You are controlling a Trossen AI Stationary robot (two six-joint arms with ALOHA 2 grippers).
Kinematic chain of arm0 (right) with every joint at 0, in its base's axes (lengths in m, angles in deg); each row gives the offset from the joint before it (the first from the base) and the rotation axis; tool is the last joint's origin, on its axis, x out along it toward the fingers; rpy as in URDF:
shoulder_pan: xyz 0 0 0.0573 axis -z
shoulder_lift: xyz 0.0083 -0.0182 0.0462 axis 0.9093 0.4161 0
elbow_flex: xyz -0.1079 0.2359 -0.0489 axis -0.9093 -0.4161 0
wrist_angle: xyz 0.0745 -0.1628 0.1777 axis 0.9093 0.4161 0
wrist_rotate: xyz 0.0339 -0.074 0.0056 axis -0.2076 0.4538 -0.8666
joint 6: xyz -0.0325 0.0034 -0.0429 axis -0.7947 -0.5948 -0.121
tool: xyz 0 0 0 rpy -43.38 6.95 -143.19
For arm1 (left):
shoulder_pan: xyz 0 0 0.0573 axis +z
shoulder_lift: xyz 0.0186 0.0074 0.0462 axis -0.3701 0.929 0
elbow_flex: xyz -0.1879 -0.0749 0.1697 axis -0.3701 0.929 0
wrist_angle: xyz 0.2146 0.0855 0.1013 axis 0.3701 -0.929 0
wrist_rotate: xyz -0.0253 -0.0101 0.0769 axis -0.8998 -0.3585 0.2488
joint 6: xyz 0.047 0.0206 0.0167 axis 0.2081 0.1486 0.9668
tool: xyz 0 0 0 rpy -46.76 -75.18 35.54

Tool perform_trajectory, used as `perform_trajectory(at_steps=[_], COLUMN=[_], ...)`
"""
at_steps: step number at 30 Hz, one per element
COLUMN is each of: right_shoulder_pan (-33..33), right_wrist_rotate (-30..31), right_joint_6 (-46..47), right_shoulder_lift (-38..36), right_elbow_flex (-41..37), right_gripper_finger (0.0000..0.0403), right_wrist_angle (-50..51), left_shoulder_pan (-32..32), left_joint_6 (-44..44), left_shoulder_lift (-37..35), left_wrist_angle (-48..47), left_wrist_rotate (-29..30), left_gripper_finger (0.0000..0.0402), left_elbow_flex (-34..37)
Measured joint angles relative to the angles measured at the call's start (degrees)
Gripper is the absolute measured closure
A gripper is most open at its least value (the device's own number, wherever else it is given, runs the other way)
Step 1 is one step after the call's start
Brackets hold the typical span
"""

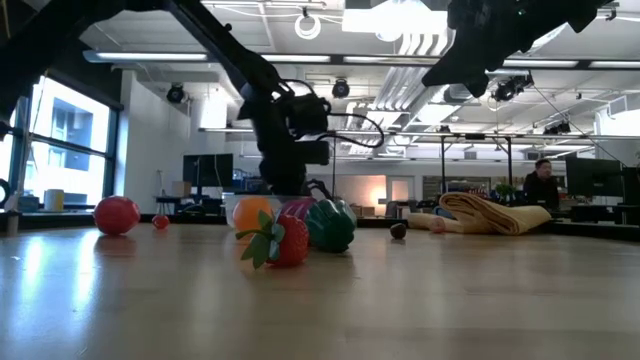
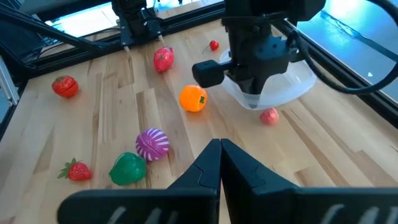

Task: Pick and placing Produce into tupperware
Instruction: Prepare the transparent bin

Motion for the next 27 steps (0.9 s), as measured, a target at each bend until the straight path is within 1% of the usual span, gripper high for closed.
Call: perform_trajectory(at_steps=[8,15,23,27], right_shoulder_pan=[0.02,0.00,0.00,0.01], right_wrist_rotate=[0.00,0.00,0.00,0.00], right_joint_6=[0.02,0.00,0.00,0.00], right_shoulder_lift=[0.00,0.00,0.00,0.00], right_elbow_flex=[0.00,0.00,0.00,0.00], right_gripper_finger=[0.0402,0.0402,0.0402,0.0402], right_wrist_angle=[0.02,0.03,0.04,0.07], left_shoulder_pan=[-3.15,-4.56,-3.18,-1.23], left_joint_6=[-0.01,-1.74,-3.20,-3.05], left_shoulder_lift=[-0.02,-0.09,-0.11,-0.11], left_wrist_angle=[1.32,4.47,10.43,10.24], left_wrist_rotate=[-0.28,-0.87,0.24,0.42], left_gripper_finger=[0.0396,0.0396,0.0396,0.0396], left_elbow_flex=[0.00,0.00,0.00,0.00])
